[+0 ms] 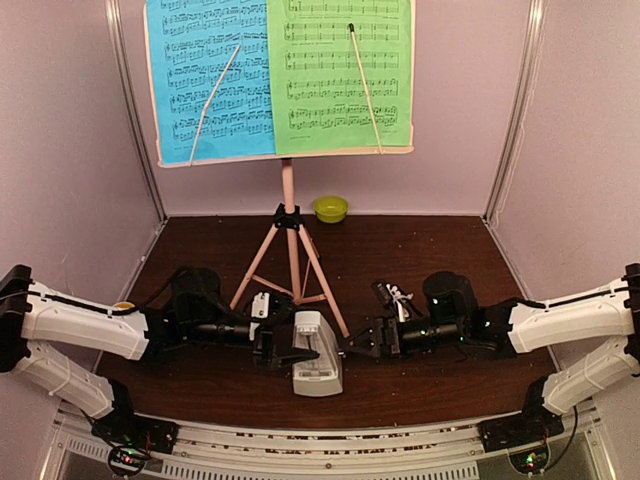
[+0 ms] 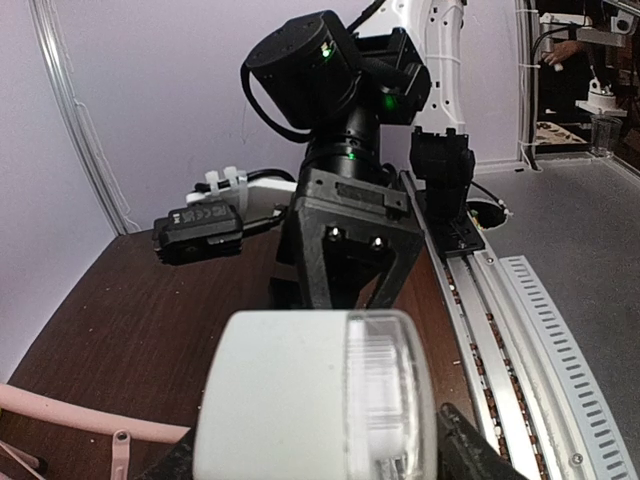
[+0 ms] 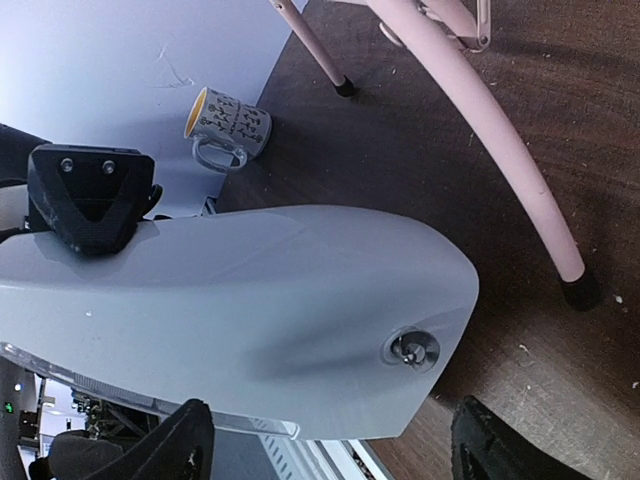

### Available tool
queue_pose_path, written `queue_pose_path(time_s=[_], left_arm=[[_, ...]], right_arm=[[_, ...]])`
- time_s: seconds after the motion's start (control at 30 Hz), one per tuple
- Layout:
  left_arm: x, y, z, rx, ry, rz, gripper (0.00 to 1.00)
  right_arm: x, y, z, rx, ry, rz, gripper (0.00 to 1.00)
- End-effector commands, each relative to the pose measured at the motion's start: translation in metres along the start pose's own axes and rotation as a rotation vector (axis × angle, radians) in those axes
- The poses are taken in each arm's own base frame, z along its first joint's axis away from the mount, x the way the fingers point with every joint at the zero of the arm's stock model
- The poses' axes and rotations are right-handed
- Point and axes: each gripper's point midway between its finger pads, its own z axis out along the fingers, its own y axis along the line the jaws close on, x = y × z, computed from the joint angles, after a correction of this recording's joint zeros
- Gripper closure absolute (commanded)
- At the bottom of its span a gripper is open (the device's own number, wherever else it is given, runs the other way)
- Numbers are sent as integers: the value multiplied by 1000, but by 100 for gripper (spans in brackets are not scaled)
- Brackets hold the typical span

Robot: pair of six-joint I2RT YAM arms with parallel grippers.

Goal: Set up the instrument practice props

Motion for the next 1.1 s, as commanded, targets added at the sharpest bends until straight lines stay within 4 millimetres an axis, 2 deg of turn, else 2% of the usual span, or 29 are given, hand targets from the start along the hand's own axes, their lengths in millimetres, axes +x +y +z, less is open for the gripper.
queue_pose_path(time_s=[0.0,0.17,0.33,0.43,0.63,0.73,1.07], left_arm=[[-40,16,-4,-47,-175,83,79],[-24,28,3,-61,-125,53,77],[-19,43,-2,-162,-107,25,77],[-16,57,-10,-256,-66,-18,77],[-12,88,-40,-523,2,-116,76],[-9,93,-47,-603,14,-155,74],[-1,95,-44,-796,-9,-270,68]], right_arm=[[-7,-8,-6,49,-44,-69,17],[-18,0,-14,55,-94,-125,17],[-24,5,-22,62,-125,-154,16],[-27,5,-25,80,-138,-172,16],[-37,9,-31,97,-180,-202,17],[-42,13,-32,100,-192,-222,18],[-53,21,-32,104,-210,-258,18]])
